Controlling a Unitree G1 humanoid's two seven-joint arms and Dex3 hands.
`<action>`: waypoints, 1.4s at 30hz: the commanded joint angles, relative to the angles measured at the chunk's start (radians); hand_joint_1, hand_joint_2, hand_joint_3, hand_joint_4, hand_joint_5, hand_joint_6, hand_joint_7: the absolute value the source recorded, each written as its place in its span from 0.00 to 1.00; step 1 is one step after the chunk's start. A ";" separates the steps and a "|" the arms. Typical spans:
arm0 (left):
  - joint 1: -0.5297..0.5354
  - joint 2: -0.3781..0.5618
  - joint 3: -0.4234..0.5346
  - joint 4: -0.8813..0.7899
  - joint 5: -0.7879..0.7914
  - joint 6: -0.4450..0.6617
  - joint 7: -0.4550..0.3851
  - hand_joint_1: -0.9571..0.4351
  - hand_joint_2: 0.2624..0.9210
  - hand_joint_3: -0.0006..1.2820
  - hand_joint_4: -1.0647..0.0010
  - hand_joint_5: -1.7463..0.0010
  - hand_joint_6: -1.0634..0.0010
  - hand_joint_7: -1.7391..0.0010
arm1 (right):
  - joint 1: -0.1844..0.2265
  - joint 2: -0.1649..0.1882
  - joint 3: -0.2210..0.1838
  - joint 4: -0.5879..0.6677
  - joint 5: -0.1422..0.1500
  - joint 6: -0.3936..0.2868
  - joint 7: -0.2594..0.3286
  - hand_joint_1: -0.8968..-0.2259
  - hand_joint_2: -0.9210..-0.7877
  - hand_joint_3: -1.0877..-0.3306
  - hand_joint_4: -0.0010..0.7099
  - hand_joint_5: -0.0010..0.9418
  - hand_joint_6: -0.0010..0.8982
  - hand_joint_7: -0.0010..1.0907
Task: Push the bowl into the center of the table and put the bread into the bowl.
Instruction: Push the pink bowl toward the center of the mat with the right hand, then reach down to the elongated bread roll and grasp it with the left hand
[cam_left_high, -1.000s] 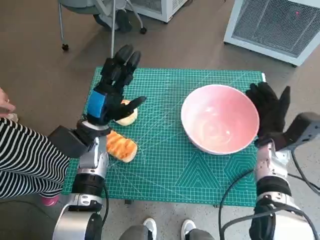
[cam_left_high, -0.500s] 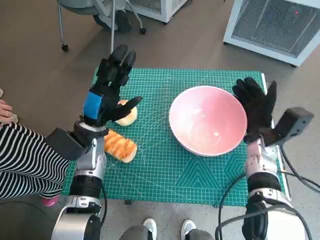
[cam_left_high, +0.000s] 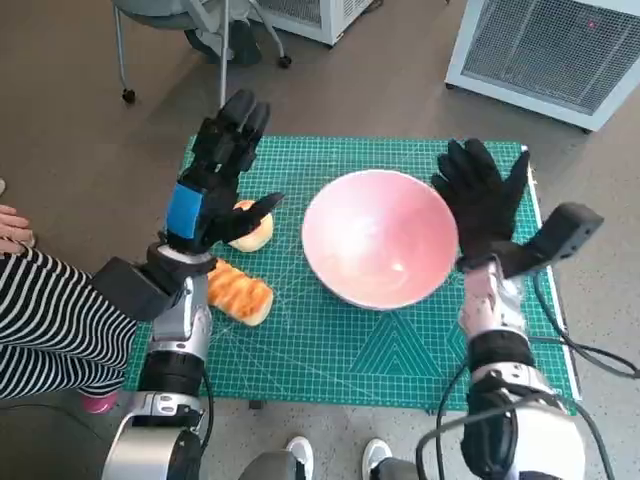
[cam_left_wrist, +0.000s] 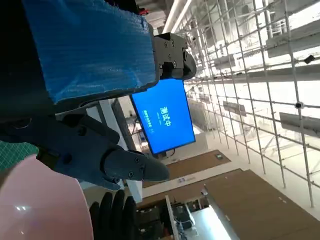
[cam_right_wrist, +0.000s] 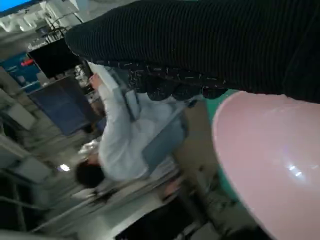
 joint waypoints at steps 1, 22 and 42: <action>0.020 0.008 0.004 -0.013 -0.002 -0.015 -0.002 0.34 1.00 0.14 0.84 1.00 0.92 0.81 | -0.001 0.007 -0.009 0.019 0.009 0.025 -0.013 0.36 0.00 0.36 0.13 0.00 0.10 0.18; 0.030 -0.003 -0.005 -0.045 -0.003 0.004 0.005 0.35 1.00 0.14 0.84 1.00 0.90 0.83 | 0.059 -0.067 0.167 -0.097 -0.174 -0.252 0.010 0.35 0.00 0.36 0.12 0.00 0.11 0.17; -0.010 -0.040 -0.058 -0.124 -0.001 0.088 0.000 0.34 1.00 0.15 0.83 1.00 0.91 0.82 | 0.284 -0.053 0.301 -0.624 -0.119 -0.375 0.138 0.27 0.00 0.47 0.19 0.01 0.16 0.21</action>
